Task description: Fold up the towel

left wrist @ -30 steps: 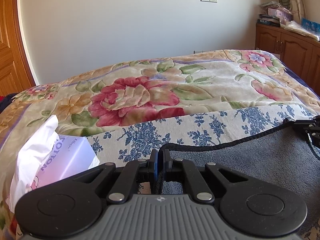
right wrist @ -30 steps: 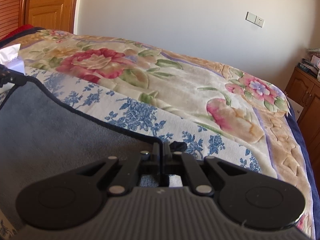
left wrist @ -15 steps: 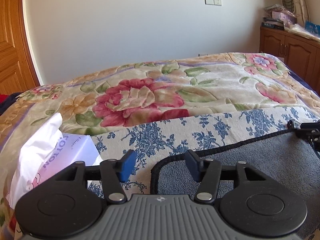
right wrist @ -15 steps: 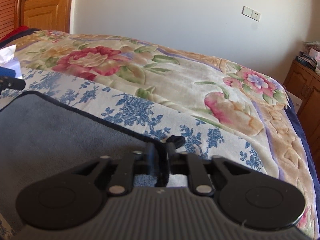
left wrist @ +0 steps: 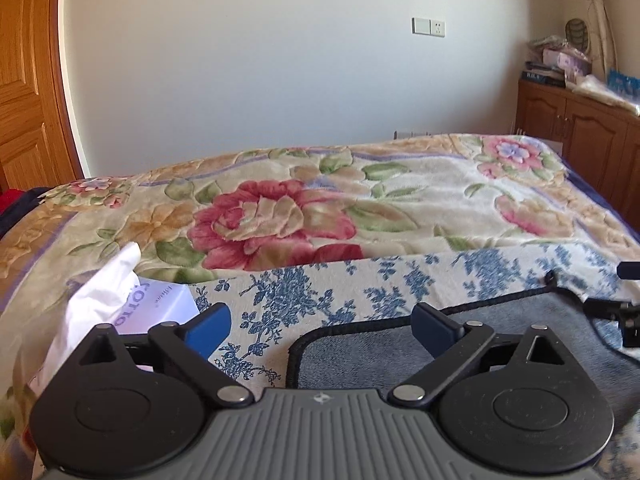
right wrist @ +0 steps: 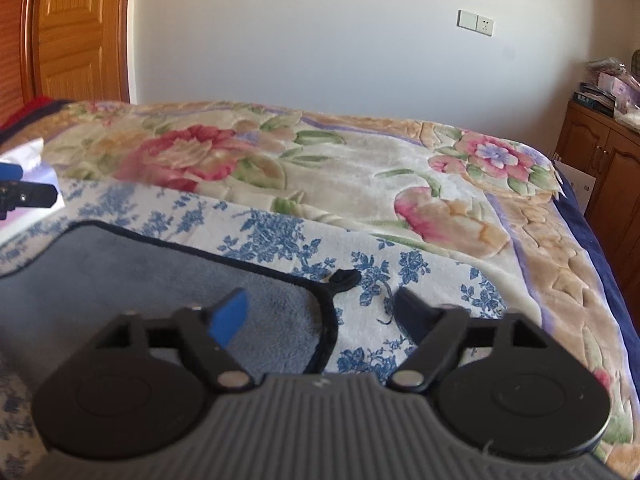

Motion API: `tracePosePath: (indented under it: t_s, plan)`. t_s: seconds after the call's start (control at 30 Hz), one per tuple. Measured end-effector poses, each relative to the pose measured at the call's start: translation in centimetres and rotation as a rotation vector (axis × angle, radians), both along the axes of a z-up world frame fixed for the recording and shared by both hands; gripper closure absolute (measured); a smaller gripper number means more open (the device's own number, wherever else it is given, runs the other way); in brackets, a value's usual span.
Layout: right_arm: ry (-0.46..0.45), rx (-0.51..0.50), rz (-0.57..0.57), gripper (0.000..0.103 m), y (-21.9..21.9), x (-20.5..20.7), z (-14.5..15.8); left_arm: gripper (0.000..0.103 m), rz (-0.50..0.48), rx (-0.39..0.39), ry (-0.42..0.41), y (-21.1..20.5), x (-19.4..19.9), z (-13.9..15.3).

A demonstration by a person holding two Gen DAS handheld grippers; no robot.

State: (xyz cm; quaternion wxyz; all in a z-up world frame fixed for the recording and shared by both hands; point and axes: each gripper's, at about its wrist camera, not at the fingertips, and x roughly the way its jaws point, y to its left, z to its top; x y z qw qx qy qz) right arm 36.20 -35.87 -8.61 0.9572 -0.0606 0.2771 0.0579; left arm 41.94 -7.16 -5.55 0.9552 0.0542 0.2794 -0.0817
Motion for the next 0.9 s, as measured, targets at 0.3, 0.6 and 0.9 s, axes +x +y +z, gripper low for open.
tracePosePath:
  t_s: [0.3, 0.6, 0.9]
  plan:
    - [-0.037, 0.044, -0.005, 0.000, 0.3, -3.3, 2.7, 0.001, -0.019, -0.002, -0.031, -0.7, -3.2, 3.8]
    - [-0.088, 0.066, 0.005, 0.000, 0.6, -7.1, 6.7, 0.000, -0.034, 0.011, -0.052, -1.1, -7.4, 7.3]
    - [-0.113, 0.070, 0.011, 0.000, 1.3, -11.2, 8.9, 0.000, -0.041, 0.016, -0.064, -0.9, -11.7, 10.0]
